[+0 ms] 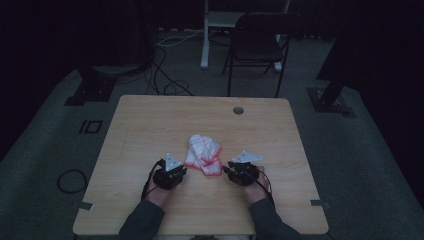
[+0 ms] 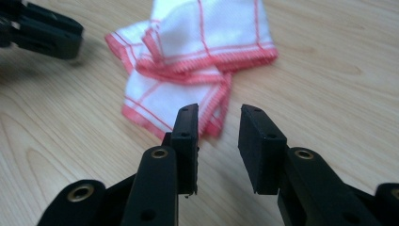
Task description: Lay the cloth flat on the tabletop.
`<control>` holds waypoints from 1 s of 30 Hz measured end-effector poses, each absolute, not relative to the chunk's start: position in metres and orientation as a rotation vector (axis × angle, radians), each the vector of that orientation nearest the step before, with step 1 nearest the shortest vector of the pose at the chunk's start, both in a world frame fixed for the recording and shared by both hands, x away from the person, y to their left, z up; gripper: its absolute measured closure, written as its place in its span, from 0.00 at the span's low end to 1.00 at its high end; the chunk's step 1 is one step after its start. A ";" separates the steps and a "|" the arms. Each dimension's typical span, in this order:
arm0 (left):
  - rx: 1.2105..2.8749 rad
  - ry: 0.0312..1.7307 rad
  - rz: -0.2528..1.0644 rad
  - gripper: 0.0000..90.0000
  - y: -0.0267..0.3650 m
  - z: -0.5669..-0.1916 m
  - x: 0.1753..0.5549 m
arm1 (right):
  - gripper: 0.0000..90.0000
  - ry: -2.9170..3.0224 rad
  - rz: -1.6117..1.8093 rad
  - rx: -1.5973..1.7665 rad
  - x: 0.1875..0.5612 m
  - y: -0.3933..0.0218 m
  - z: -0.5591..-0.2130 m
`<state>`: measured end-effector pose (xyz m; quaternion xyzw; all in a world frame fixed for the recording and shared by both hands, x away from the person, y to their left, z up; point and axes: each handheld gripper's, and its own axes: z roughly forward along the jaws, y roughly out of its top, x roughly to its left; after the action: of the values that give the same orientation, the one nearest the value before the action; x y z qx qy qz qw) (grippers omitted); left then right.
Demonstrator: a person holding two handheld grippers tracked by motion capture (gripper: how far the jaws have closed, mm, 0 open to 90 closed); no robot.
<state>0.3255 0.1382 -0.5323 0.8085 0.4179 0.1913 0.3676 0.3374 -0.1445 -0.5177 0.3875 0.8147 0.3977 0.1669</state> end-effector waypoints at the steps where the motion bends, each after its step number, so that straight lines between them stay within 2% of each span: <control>1: 2.077 1.073 0.491 0.88 0.138 -0.532 0.325 | 0.76 2.319 1.132 1.103 0.337 -0.144 -0.518; 21: 2.097 1.027 0.478 0.85 0.124 -0.533 0.319 | 0.71 2.397 1.151 1.017 0.352 -0.100 -0.515; 22: 2.104 1.017 0.478 0.85 0.122 -0.532 0.318 | 0.81 2.404 1.131 1.008 0.356 -0.098 -0.514; 23: 2.104 1.017 0.478 0.84 0.122 -0.532 0.318 | 0.81 2.404 1.131 1.008 0.356 -0.098 -0.514; 24: 2.111 1.008 0.475 0.84 0.120 -0.532 0.317 | 0.94 2.403 1.122 1.003 0.359 -0.098 -0.512; 25: 2.111 1.008 0.475 0.84 0.120 -0.532 0.317 | 0.94 2.403 1.122 1.003 0.359 -0.098 -0.512; 26: 2.115 0.997 0.474 0.84 0.118 -0.531 0.316 | 0.98 2.393 1.107 0.996 0.362 -0.100 -0.509; 30: 2.119 0.974 0.479 0.82 0.111 -0.530 0.316 | 0.99 2.364 1.090 1.000 0.368 -0.108 -0.504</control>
<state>0.3164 0.1113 -0.5300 0.8264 0.3799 0.1868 0.3713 0.3675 -0.1076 -0.5036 0.3529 0.8345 0.3850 0.1756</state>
